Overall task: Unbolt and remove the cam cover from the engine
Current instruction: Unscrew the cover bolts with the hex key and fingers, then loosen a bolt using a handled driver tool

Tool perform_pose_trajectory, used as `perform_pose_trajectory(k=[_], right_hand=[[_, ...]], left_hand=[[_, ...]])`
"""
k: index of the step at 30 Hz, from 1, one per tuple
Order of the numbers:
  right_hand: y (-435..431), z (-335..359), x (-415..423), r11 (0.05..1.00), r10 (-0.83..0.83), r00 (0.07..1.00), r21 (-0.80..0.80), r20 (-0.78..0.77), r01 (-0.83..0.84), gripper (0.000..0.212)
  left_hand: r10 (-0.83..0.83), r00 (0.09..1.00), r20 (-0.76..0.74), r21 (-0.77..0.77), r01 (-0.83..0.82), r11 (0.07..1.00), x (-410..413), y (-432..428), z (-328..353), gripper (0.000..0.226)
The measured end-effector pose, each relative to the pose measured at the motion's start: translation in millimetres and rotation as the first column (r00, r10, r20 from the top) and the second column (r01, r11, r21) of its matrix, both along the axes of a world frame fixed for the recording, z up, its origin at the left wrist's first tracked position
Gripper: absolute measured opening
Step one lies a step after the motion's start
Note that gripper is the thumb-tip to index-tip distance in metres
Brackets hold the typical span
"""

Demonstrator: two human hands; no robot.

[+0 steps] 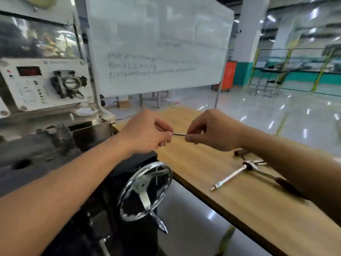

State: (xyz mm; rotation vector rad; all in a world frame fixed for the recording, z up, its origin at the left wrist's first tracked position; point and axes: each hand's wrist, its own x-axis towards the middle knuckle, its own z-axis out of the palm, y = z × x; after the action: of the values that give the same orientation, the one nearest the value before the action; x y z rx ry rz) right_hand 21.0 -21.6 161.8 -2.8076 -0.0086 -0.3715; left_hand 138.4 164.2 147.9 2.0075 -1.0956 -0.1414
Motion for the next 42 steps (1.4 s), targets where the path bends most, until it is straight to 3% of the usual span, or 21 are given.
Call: perform_pose_trajectory(k=[3,6,12,15,17,20,23,27,30,34,36,38,40,42], right_hand=[[-59,-40,-44,0.979,-0.205,0.969,-0.045,-0.136,0.2,0.01],[-98,-81,-76,0.94,-0.342,0.896,-0.098,-0.283,0.327,0.005],[-126,-131,-104,0.934,-0.355,0.827,-0.138,-0.437,0.328,0.005],[-134,-136,-104,0.935,-0.354,0.803,-0.179,-0.478,0.306,0.011],[-141,-133,-101,0.935,-0.354,0.805,-0.161,-0.476,0.316,0.015],[-159,-127,-91,0.887,-0.459,0.831,-0.211,-0.314,0.41,0.025],[-173,-133,-72,0.781,-0.593,0.778,-0.388,-0.21,0.49,0.018],[-178,-152,-49,0.774,-0.625,0.728,-0.347,-0.283,0.529,0.012],[-173,-140,-33,0.803,-0.594,0.775,-0.206,-0.216,0.559,0.012],[-136,-60,5,0.867,-0.494,0.863,-0.008,0.105,0.498,0.015],[-95,-4,29,0.933,-0.354,0.901,0.021,0.249,0.36,0.025],[-38,47,53,0.984,-0.177,0.915,0.037,0.363,0.175,0.026],[33,86,78,0.998,0.019,0.905,0.039,0.426,-0.039,0.023],[110,114,100,0.972,0.203,0.877,0.019,0.435,-0.234,0.022]], left_hand=[[-0.111,0.984,0.137,0.159,0.089,0.983,-31,-78,-41,0.006],[-0.19,0.969,0.155,0.28,0.141,0.949,-59,-135,-78,0.012],[-0.33,0.941,0.078,0.459,0.26,0.849,-75,-173,-124,0.014],[-0.328,0.937,0.123,0.47,0.236,0.851,-70,-179,-140,0.019],[-0.265,0.955,0.133,0.437,0.184,0.881,-66,-184,-147,0.031],[-0.201,0.966,0.16,0.47,0.105,0.876,-59,-192,-156,0.044],[-0.205,0.962,0.179,0.545,0.077,0.835,-57,-200,-159,0.032],[-0.248,0.939,0.239,0.62,0.05,0.783,-61,-206,-152,0.024],[-0.189,0.957,0.219,0.555,0.037,0.831,-52,-189,-133,0.022],[-0.059,0.998,0.038,0.264,0.047,0.963,-21,-133,-64,0.023],[-0.024,0.997,-0.071,0.093,0.031,0.995,-4,-88,-22,0.02],[-0.006,0.961,-0.278,-0.054,-0.01,0.998,11,-34,17,0.024],[-0.02,0.887,-0.462,-0.178,-0.071,0.982,20,28,55,0.041],[-0.007,0.846,-0.533,-0.266,-0.159,0.951,24,94,87,0.059]])
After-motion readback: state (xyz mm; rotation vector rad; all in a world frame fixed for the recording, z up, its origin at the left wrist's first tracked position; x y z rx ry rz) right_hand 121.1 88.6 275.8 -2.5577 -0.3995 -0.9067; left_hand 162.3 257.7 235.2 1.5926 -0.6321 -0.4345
